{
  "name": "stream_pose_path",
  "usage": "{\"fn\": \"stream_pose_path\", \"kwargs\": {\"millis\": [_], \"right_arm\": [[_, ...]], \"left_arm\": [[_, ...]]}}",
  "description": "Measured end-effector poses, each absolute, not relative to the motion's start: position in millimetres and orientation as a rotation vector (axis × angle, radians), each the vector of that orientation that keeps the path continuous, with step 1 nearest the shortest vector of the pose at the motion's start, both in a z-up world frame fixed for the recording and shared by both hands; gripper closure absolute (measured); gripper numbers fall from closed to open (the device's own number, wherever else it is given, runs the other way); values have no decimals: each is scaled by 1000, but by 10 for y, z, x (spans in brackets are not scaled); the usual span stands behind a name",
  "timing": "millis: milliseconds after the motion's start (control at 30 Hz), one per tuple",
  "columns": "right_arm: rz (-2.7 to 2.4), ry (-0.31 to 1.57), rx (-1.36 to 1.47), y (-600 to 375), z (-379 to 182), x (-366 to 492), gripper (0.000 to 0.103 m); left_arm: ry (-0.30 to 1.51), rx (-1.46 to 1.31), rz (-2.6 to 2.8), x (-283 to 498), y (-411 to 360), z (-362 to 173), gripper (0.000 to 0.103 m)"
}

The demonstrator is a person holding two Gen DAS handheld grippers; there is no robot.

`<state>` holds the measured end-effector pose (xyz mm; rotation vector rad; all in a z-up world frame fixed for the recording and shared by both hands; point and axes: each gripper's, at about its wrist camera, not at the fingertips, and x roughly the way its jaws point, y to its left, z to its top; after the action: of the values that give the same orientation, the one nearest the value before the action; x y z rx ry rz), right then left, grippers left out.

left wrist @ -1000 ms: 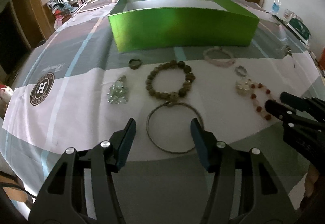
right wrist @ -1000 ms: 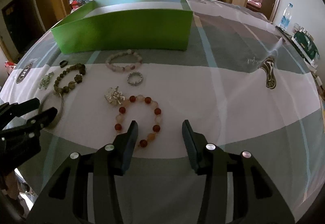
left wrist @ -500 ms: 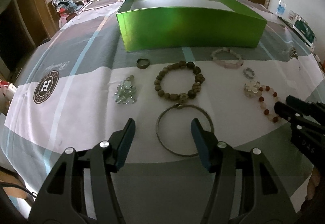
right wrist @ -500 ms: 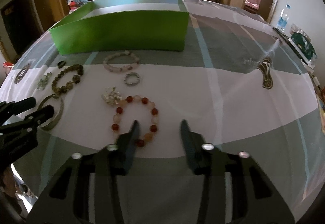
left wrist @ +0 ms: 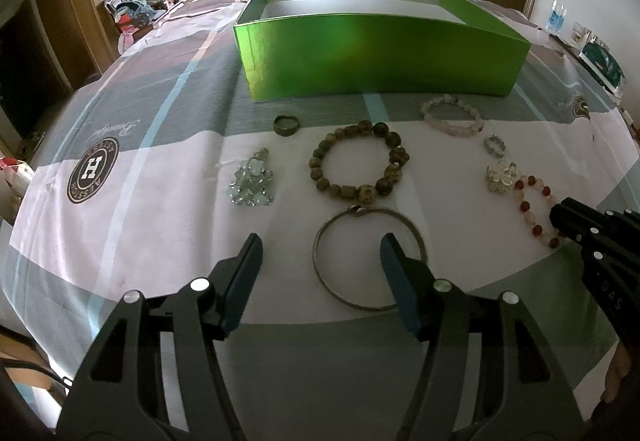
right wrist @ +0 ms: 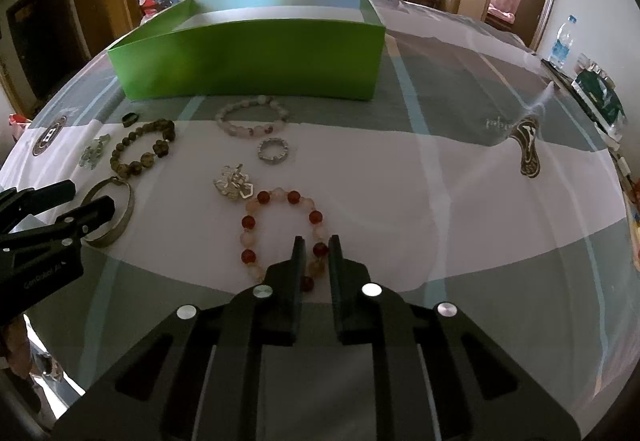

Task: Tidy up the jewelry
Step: 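Withdraw both tools from the box and move toward the remaining jewelry, then grasp the silver bangle with the left tool while the right tool grasps the red bead bracelet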

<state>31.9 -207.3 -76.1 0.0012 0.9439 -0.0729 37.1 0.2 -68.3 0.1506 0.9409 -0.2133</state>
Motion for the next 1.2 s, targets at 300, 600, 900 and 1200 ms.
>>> {"fn": "stream_pose_path", "kwargs": {"millis": [300, 600, 900, 1200], "right_arm": [[-84, 941, 9, -2090, -768, 324, 83], [-85, 934, 17, -2115, -773, 327, 80], [-83, 932, 19, -2121, -771, 328, 80], [-54, 929, 28, -2106, -762, 323, 94]], "left_arm": [[941, 150, -213, 369, 10, -684, 39], [941, 149, -218, 389, -5, -687, 39], [943, 147, -229, 406, -50, -686, 45], [942, 141, -291, 389, -111, -680, 97]]}}
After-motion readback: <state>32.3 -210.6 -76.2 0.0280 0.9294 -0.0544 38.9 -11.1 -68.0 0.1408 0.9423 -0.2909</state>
